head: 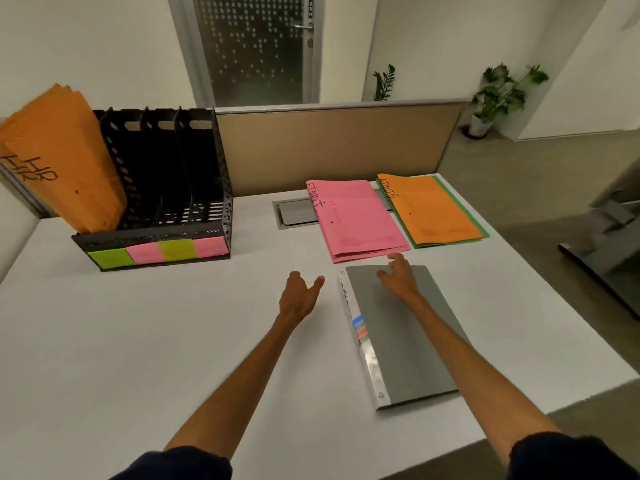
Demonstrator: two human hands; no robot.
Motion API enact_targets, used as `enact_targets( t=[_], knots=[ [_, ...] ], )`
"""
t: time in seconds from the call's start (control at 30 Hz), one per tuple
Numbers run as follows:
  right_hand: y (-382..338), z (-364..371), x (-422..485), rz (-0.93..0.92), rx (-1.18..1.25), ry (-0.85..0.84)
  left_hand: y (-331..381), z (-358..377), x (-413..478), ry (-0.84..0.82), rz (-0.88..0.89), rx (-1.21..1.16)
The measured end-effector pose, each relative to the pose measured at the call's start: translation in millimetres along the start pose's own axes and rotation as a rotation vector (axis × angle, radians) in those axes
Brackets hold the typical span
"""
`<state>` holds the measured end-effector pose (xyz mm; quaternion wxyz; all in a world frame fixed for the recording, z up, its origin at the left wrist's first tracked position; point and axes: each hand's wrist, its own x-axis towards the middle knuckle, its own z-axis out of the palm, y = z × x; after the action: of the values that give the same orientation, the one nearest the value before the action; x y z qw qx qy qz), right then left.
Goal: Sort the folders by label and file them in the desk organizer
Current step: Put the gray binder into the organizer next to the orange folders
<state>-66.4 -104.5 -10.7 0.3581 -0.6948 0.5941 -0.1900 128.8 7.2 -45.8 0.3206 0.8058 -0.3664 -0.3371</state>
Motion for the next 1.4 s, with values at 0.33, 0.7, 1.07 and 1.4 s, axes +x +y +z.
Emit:
enact_targets(
  t=[0.33,0.7,1.07,1.4],
  knots=[
    [94,-41,-12,0.299,-0.205,0.024,19,81,-21,-0.104,-0.092,0.171],
    [112,-40,-13,0.407,-0.233,0.035,22,107,-50,-0.142,0.008,-0.456],
    [72,-23,-1,0.279,0.055,0.138,31,55,-38,0.104,0.02,-0.645],
    [-45,19,7,-0.017,0.087,0.025,30,-31,-44,0.385,0.174,-0.601]
  ],
)
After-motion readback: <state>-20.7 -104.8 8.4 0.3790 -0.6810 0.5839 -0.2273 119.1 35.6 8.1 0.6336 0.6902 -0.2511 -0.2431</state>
